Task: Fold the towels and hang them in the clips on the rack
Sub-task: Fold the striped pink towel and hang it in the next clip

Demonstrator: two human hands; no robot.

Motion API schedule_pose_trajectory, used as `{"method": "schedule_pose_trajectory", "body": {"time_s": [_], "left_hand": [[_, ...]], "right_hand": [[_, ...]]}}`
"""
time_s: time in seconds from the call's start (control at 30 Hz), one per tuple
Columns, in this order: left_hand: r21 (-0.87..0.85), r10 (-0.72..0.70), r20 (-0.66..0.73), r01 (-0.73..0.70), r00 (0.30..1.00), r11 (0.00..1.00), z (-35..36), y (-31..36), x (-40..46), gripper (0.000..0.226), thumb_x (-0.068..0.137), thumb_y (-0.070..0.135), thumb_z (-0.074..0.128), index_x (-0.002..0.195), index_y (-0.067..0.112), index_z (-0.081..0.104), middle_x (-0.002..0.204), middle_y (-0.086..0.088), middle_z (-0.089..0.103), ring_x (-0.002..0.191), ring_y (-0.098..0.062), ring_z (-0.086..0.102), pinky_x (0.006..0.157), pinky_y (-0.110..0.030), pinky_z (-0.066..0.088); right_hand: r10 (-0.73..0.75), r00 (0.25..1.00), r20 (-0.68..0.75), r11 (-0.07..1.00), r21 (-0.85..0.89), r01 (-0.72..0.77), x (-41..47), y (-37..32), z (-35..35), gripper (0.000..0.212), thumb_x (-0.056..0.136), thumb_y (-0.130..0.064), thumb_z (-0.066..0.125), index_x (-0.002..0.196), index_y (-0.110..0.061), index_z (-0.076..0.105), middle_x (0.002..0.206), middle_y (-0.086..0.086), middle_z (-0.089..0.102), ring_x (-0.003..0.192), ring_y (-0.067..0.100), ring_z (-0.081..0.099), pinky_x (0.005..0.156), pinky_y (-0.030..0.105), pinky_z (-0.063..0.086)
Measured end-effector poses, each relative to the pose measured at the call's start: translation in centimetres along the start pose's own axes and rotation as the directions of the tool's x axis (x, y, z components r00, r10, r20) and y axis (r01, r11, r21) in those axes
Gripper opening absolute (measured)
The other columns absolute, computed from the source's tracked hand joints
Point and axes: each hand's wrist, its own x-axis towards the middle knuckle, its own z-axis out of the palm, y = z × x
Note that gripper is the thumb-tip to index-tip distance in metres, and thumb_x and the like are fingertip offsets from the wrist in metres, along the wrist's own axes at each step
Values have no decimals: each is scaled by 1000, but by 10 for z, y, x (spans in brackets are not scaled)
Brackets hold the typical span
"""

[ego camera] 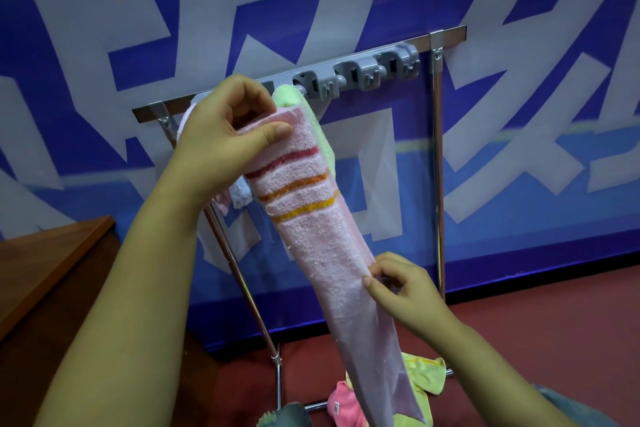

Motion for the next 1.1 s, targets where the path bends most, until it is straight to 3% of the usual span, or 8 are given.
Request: {"method": "schedule_pose_trajectory", "body": {"time_s": [0.1,0.27,0.47,0.6,0.73,0.93,1.03,1.1], "left_hand": [[9,-9,-4,9,1000,1000,-4,-1,-1,25,80,15,71,82,32,53,82,12,59,76,0,59,69,-15,51],[18,-9,0,9,1000,1000,-5,0,-2,22,81,19,69,84,33,52,84,10,59,79,-5,60,68,-16,53],[30,4,6,-4,1000,1000,-2,6,1,23,81,20,70,85,34,53,85,15,59,79,0,60,68,-13,51],[51,9,20,-10,1000,999,-1,8,3,22,81,22,69,86,35,52,87,16,58,81,1,60,68,-11,51],[44,18,35,-19,999,999,0,10,3,23,81,16,70,85,32,53,86,13,59,77,4,59,67,-11,50],[62,34,42,-36,999,997,-2,13,2,24,81,18,70,85,33,53,86,14,59,79,4,59,68,-12,50],[64,46,28,-47,999,997,-4,14,1,24,81,19,70,86,35,52,86,16,58,79,5,58,68,-12,51],[52,46,15,-47,999,998,-5,14,1,22,81,21,69,86,34,52,86,16,58,79,3,59,69,-14,53]], "right_hand": [[94,995,16,996,0,-94,-2,-3,-2,18,75,-32,52,64,-17,50,62,-9,47,58,3,41,57,16,35],[161,987,-19,987,-22,-161,-1,-7,0,29,79,-7,61,60,-22,46,59,-10,53,56,4,45,55,13,37],[229,973,22,961,153,-229,-4,-9,2,21,78,-5,67,74,-19,53,73,-15,62,67,4,60,65,11,45],[242,962,127,923,275,-269,-1,-8,-5,23,81,-1,68,91,-22,66,89,-8,71,85,13,68,80,25,54],[309,929,202,888,288,-358,3,-7,-8,16,78,1,71,80,-15,71,81,1,74,77,14,69,79,37,56],[328,930,166,888,280,-364,7,-12,-9,15,74,1,75,69,-9,65,63,-3,66,62,11,59,69,36,51],[323,938,125,885,310,-346,7,-15,-10,17,73,2,75,68,-10,63,65,-1,64,65,16,58,70,41,52],[284,955,85,910,291,-296,6,-16,-11,18,74,0,74,71,-12,62,67,-5,63,67,14,59,70,37,51]]}}
